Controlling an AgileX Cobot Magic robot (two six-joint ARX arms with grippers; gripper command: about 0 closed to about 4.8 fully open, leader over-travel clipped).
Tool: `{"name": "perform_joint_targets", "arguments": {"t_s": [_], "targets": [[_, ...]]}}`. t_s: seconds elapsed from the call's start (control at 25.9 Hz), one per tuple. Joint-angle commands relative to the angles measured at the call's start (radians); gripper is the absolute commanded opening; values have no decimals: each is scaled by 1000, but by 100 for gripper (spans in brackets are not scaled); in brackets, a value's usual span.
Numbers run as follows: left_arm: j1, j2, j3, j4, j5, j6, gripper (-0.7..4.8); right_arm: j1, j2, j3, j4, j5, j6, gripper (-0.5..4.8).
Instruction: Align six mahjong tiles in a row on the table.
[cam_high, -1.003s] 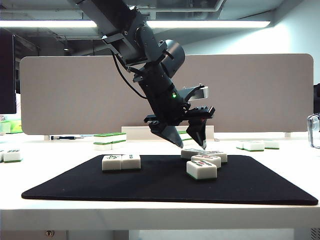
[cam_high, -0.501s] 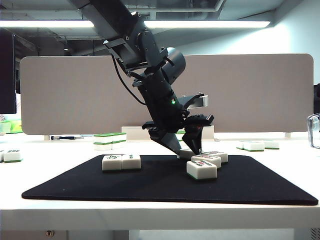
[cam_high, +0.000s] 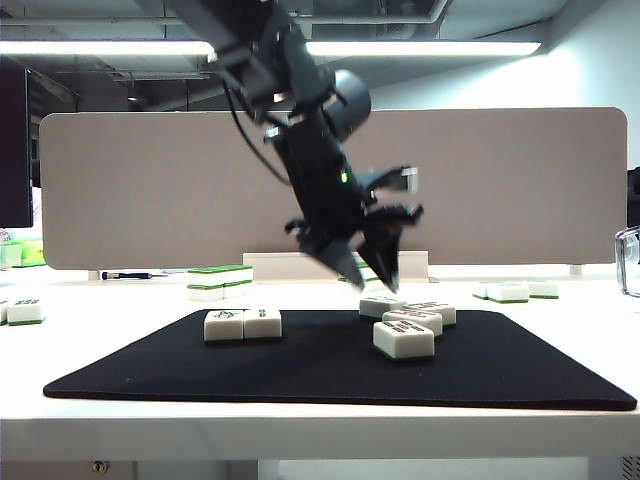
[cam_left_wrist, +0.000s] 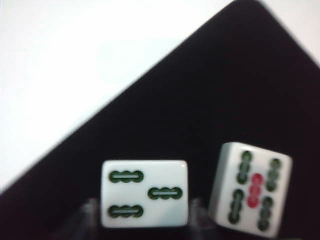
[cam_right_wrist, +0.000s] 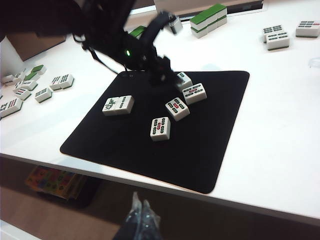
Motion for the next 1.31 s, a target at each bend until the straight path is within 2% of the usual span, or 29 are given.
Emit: {"name": "perform_joint_targets", "arguments": {"t_s": [0.04,0.12,0.15,0.19,0.27,0.31,0.85,1.31], "targets": [[2,-16,61,-72,1,47,139,1,-11,3,11,2,-3,-1],[3,-16,81,-90,2,46,153,1,-11,3,11,2,-3,-1],[3,-16,82,-85,16,46,176,1,-11,3,11,2,-3,-1],[3,-12,82,-79,42,46,269,1,-11,3,11,2,-3,-1],[3,-3,82,-74,45,45,363,1,-11,3,11,2,-3,-1],[3,4,82,-70,45,45,384,1,-11,3,11,2,-3,-1],[3,59,81,13,35,42,369,1,-11,3,10,2,-3,-1],[8,95,80,10,12,42,356,1,-11,3,10,2,-3,-1]]}}
